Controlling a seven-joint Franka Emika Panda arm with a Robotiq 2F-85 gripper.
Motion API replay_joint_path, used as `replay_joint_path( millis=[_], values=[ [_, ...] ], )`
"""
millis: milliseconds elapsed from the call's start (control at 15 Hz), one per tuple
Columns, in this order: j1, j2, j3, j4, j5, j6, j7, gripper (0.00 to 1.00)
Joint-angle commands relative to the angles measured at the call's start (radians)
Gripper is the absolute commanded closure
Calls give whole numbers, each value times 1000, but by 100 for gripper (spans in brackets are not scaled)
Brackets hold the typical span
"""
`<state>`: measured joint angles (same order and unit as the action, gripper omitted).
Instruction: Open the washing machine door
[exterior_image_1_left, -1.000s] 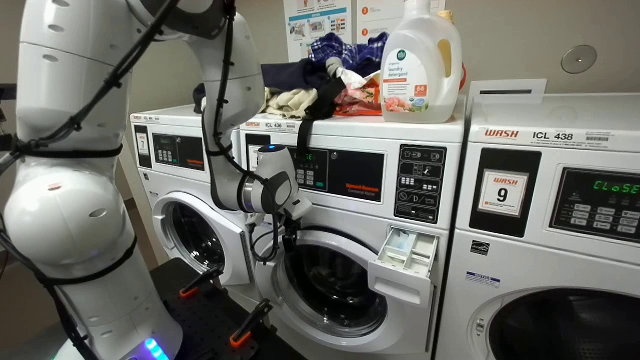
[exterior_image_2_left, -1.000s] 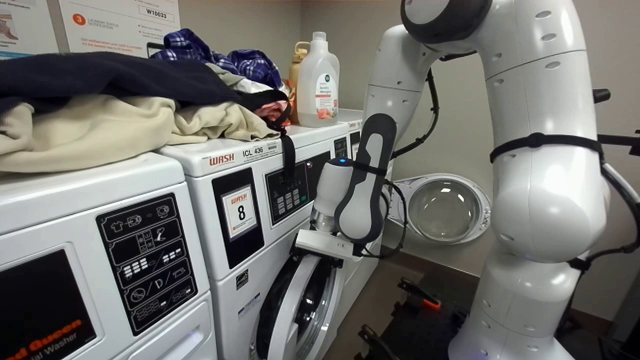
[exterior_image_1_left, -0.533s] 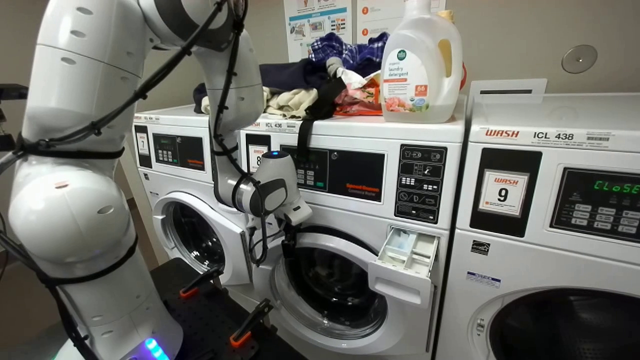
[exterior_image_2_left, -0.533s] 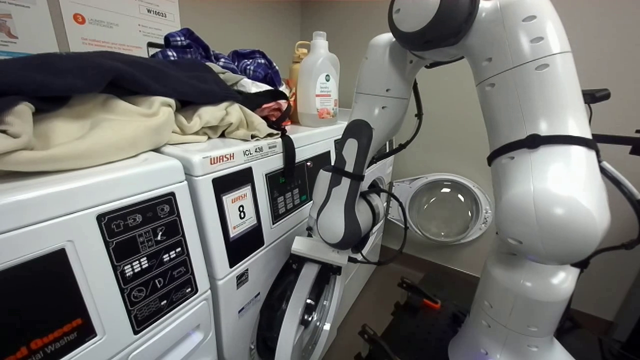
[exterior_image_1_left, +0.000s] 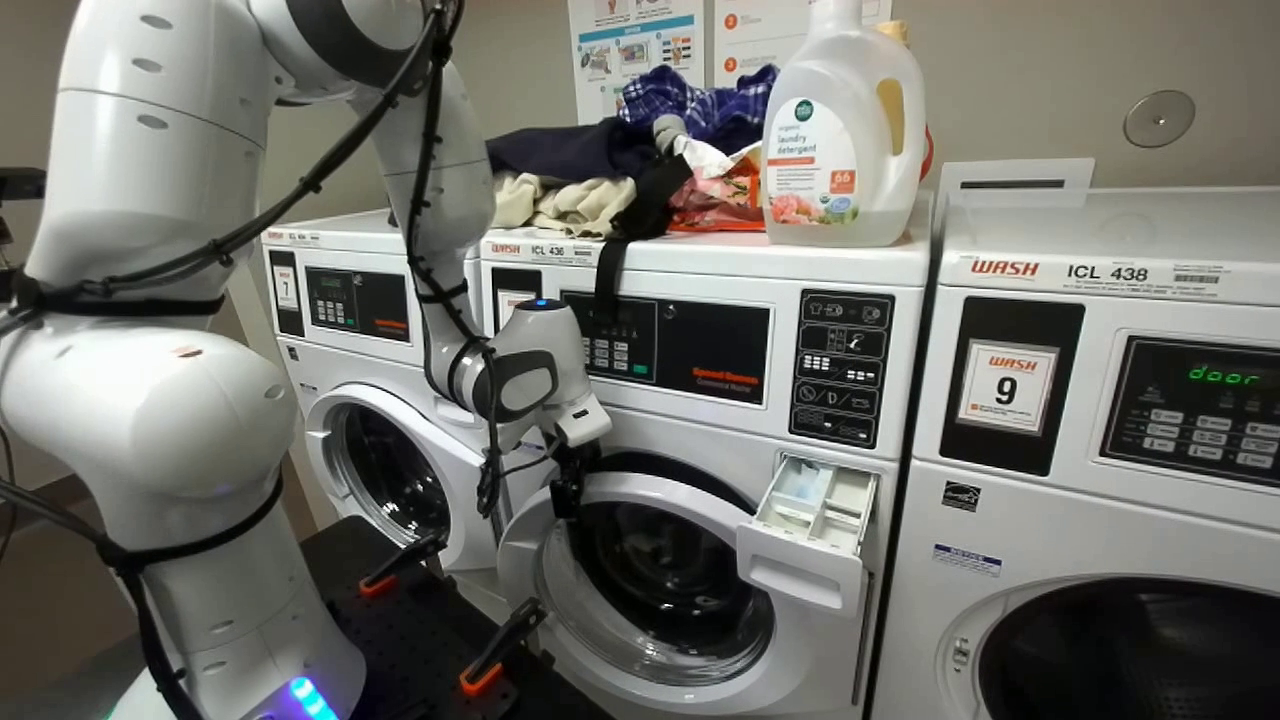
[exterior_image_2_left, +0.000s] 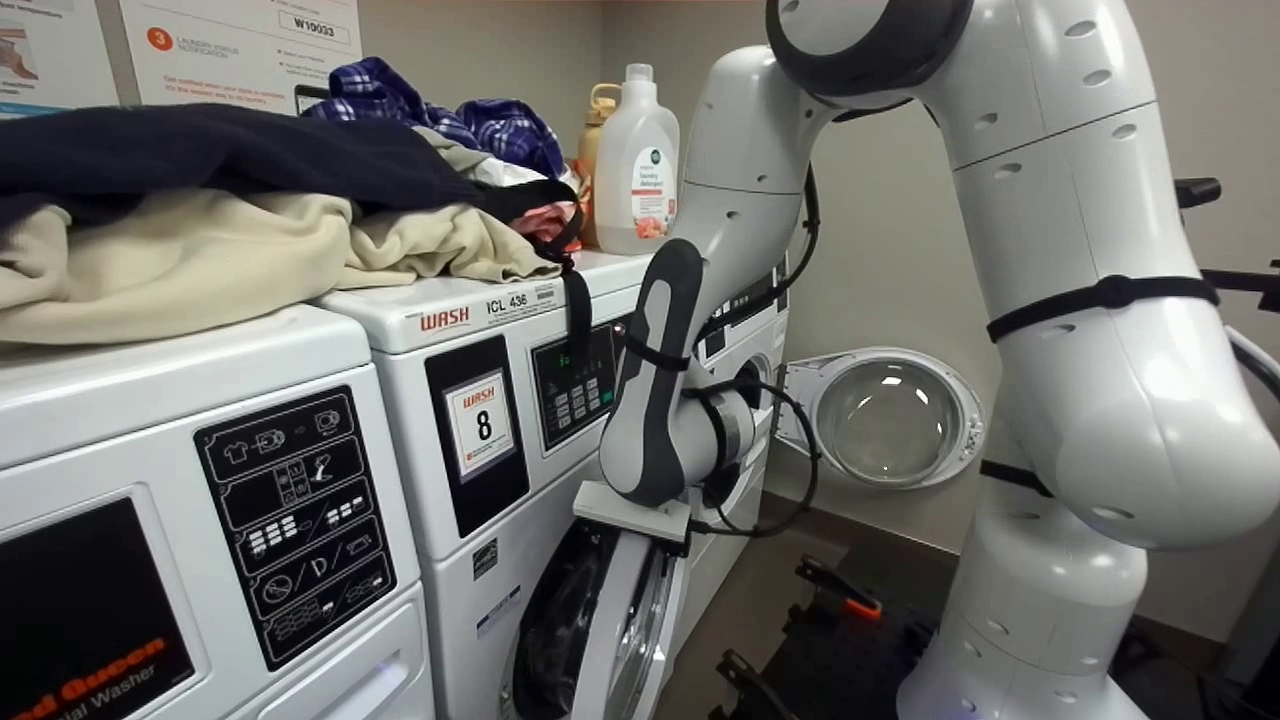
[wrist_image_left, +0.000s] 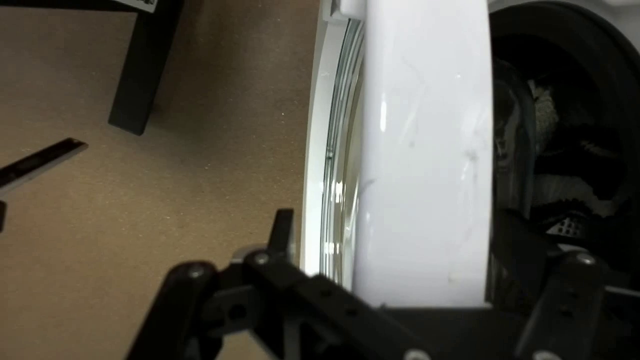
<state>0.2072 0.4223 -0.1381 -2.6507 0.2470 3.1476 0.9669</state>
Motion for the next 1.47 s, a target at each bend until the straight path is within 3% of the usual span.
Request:
replay_joint_path(
  millis=[0,333,533,667,1067,1400],
  values=[
    [189,-59,-169,-42,20,-103,41,0],
    [411,-81,-405,-57,-110,-238,230,0],
    [460,-101,-480,-56,-221,-317,350,0],
    [453,-116,-494,-53,-287,-366,409,0],
    [348,-195,-437,-40,-461,-517,549,0],
    [155,-266,-263,-38,-545,-610,618,0]
  ],
)
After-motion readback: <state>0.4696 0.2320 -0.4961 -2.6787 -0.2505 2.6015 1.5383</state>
